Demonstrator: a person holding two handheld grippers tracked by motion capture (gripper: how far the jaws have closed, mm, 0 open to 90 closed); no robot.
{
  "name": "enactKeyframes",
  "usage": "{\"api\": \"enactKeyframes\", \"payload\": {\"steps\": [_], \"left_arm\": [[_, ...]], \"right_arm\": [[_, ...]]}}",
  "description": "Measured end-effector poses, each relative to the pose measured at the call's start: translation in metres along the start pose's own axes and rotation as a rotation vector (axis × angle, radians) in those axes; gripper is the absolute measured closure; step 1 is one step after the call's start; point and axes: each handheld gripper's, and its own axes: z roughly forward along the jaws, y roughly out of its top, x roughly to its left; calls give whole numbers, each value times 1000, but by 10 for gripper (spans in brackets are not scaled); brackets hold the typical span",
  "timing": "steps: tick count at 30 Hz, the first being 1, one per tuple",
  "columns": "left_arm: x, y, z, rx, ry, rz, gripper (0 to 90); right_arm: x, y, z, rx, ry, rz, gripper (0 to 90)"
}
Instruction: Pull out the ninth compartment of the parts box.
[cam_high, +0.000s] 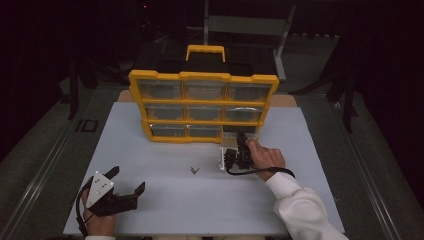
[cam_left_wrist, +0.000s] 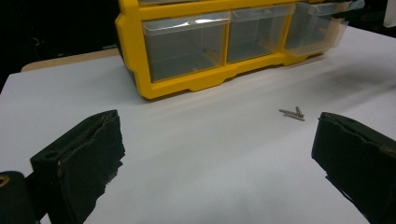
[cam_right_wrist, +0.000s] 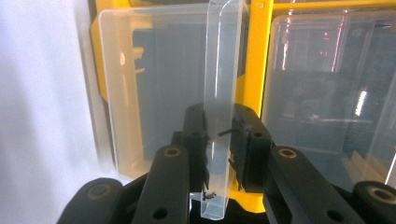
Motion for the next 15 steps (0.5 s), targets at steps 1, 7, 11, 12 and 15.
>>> {"api": "enactKeyframes", "payload": {"steps": [1,7,11,12,15], "left_arm": [[0,0,0,0,0,0,23],[0,0,0,0,0,0,23],[0,0,0,0,1,0,23],[0,0,0,0,1,-1,23],[0,0,0,-1,1,-2,23]], "right_arm": [[0,0,-1,3,1,-3,764],[2,-1,-5,-6,0,-1,764],[3,-1,-8,-6,0,2,764],[3,-1,-8,-6,0,2,764],[4,-1,-10,-8,-5,-1,764]]}}
